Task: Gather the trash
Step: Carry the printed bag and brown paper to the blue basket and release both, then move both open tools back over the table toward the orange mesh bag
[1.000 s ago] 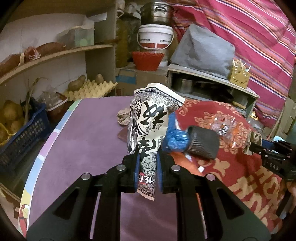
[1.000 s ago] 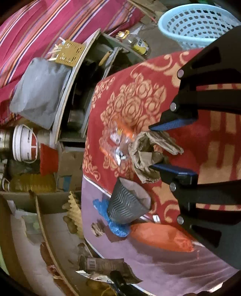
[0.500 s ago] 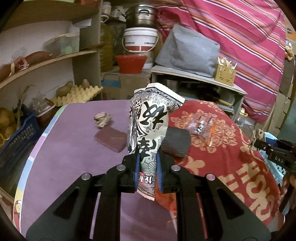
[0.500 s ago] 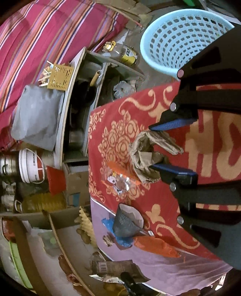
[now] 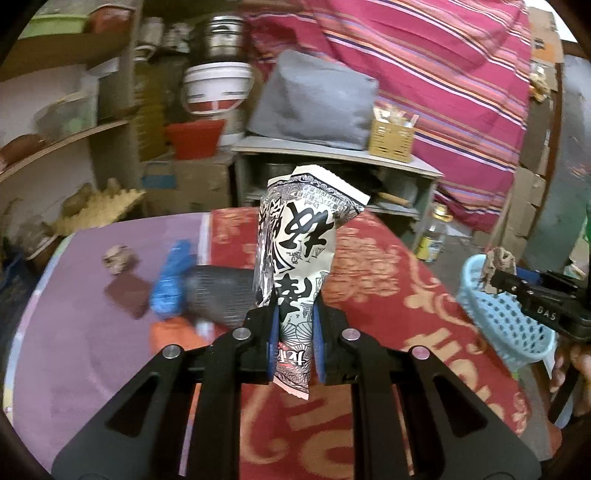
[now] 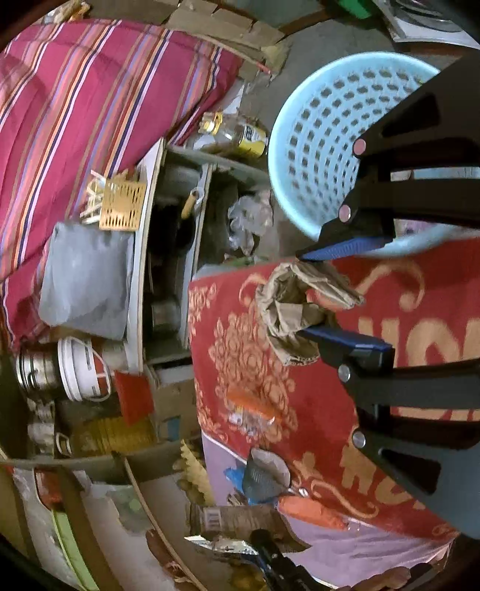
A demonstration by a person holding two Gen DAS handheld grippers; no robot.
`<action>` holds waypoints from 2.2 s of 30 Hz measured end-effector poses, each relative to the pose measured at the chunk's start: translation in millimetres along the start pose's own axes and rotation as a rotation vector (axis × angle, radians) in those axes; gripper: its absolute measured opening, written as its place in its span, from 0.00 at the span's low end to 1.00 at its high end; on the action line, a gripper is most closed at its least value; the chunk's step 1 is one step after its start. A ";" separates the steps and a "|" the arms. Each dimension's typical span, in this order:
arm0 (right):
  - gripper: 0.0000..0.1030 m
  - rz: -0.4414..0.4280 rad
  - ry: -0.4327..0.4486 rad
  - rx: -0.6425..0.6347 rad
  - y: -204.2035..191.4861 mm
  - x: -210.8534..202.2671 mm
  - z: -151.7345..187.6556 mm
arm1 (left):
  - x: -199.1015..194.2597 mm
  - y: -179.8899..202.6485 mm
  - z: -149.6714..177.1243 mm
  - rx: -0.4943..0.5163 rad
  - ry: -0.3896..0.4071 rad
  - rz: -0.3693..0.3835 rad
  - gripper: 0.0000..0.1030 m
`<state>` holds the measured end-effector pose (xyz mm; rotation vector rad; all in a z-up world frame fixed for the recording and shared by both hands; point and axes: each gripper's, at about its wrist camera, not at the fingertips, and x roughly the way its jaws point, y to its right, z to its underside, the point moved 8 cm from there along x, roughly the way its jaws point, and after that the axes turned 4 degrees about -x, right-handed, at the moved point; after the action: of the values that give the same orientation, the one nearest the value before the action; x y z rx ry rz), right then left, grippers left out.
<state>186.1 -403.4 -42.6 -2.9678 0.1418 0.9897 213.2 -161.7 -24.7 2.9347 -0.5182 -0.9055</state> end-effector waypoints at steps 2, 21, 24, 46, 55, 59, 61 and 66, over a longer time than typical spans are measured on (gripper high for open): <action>0.35 0.019 0.002 0.019 16.9 -4.6 3.5 | 5.8 20.5 0.8 0.015 -0.005 0.027 0.13; 0.35 0.198 -0.015 0.172 156.5 -31.0 41.8 | 63.3 208.0 26.8 0.150 -0.075 0.261 0.13; 0.35 0.212 -0.019 0.190 171.3 -33.1 48.1 | 68.2 232.8 34.0 0.168 -0.087 0.296 0.13; 0.35 0.231 -0.041 0.246 205.6 -30.7 65.5 | 82.1 278.0 60.7 0.197 -0.139 0.319 0.47; 0.38 0.213 -0.046 0.219 185.2 -24.5 56.4 | 60.4 220.4 35.1 0.144 -0.069 0.211 0.75; 0.56 0.240 -0.055 0.199 175.2 -21.4 53.8 | 50.8 185.0 25.3 0.117 -0.046 0.146 0.82; 0.69 0.258 -0.051 0.196 170.7 -21.5 51.5 | 45.3 169.0 20.8 0.105 -0.034 0.120 0.85; 0.73 0.235 -0.043 0.203 151.9 -20.4 42.1 | 28.0 121.8 8.1 0.071 -0.002 0.053 0.90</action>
<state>131.2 -551.4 -61.1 -2.7875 0.5662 0.9909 193.2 -285.1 -31.7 2.9679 -0.6377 -0.9021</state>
